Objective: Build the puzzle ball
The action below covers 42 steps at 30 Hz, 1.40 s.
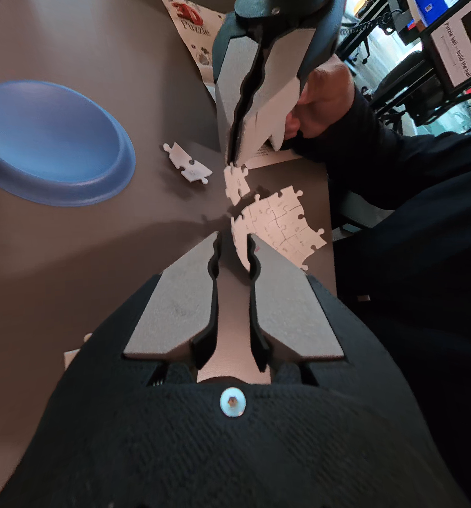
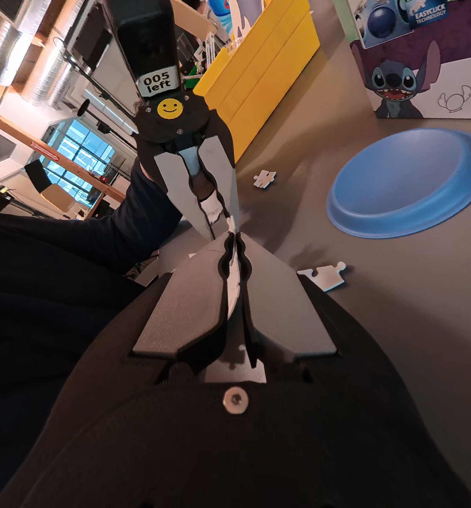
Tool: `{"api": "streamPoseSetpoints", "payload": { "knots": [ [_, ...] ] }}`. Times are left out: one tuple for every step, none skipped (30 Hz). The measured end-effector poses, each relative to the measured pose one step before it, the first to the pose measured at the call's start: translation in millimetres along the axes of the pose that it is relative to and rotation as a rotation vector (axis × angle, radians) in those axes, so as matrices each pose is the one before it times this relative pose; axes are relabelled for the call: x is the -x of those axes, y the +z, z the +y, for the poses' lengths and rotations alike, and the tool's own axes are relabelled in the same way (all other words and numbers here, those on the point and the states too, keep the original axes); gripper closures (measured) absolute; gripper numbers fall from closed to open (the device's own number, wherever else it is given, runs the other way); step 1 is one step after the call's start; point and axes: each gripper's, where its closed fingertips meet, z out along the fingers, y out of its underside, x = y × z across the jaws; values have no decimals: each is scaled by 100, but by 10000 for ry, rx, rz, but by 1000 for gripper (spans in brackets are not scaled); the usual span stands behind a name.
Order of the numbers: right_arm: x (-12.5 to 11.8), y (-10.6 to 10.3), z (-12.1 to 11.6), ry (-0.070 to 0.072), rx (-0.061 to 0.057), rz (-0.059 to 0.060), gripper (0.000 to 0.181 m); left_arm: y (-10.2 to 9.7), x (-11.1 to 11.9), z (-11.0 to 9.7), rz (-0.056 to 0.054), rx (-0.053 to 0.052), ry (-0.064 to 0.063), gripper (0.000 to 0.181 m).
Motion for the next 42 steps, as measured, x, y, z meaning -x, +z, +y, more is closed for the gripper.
{"api": "streamPoseSetpoints", "payload": {
  "knots": [
    [-24,48,67,33,22,-9,181,200,-93,304,94,89,-67,164],
    [-47,75,75,15,37,18,181,186,-43,247,39,79,-28,164],
    [-49,92,79,6,51,21,181,178,-40,246,10,95,-4,164],
    [-5,104,79,4,49,4,181,190,-42,198,4,90,5,164],
    [-3,72,28,4,17,6,181,178,-55,129,6,53,10,164],
    [-14,58,-19,1,-20,17,181,200,-70,112,12,57,5,164],
    [17,42,-19,3,-24,-4,181,188,-18,188,-21,102,13,164],
    [57,35,-11,9,-25,-36,181,129,143,161,-130,82,27,165],
    [52,34,-7,15,-23,-39,181,83,193,157,-152,69,25,167],
    [34,36,32,19,4,-28,181,39,98,138,-88,51,13,170],
    [9,38,46,19,16,-21,181,23,16,86,-19,10,-7,172],
    [30,43,29,15,16,-28,181,12,-39,119,24,10,-17,175],
    [53,40,23,6,17,-34,181,9,-15,117,22,1,-16,178],
    [38,45,18,-8,20,-26,181,3,57,94,-25,-14,-41,177],
    [38,48,21,-18,18,-15,181,-5,-2,49,7,-40,-35,177],
    [38,44,19,-18,22,-21,181,-28,-46,29,41,-48,-37,178],
    [40,49,9,-17,15,-21,181,-35,-46,16,41,-49,-41,178],
    [28,32,-24,-22,2,-11,181,-37,-56,-29,40,-71,-26,178],
    [32,32,-13,-29,5,-13,181,-26,-30,-72,34,-89,-33,179],
    [16,23,-54,-40,-7,3,181,-8,-41,-69,49,-99,-23,179],
    [16,25,-38,-46,-4,10,181,6,-29,-4,57,-66,-32,179],
    [14,33,-22,-50,11,9,181,34,9,79,53,-12,-31,179],
    [2,26,-4,-48,13,20,181,51,72,125,24,22,-19,179],
    [13,33,10,-35,20,13,181,21,80,84,10,9,-26,179],
    [36,30,40,-16,31,-13,181,-2,6,32,26,-3,-20,178],
    [0,28,30,-4,21,-2,181,-18,-13,12,14,2,-1,179],
    [-20,9,-1,1,1,15,181,-22,7,-31,-16,-12,15,179],
    [-1,-6,-3,10,-5,-4,181,-16,-15,-24,-15,-6,23,179],
    [8,-9,-7,18,-4,-22,181,-19,-18,-1,-8,7,27,179],
    [10,0,2,16,0,-19,181,-8,-8,5,-8,7,14,179],
    [34,-3,10,6,14,-26,181,8,21,8,-10,9,-4,179],
    [58,-6,27,-10,40,-42,181,-1,12,20,-3,9,3,178],
    [60,-39,11,-47,64,-39,181,-8,-12,-1,8,3,7,178],
    [75,-62,-16,-83,94,-46,181,-3,-20,-7,15,7,3,178],
    [99,-70,-15,-105,154,-55,181,-11,-30,5,10,11,9,179],
    [12,-76,-11,-105,219,5,181,2,-36,16,13,13,14,179],
    [-23,-69,14,-74,293,59,181,14,-23,-3,4,7,10,179],
    [77,-35,112,-97,433,48,181,15,-38,20,3,18,13,179],
    [86,-7,97,-188,504,123,181,11,-53,29,8,28,24,179],
    [11,8,54,-281,512,246,181,9,-64,10,-2,14,27,179],
    [48,57,155,-325,615,237,181,-3,-57,-1,0,12,31,179],
    [134,116,296,-362,716,181,181,8,-51,5,-2,16,33,179]
  ]
}}
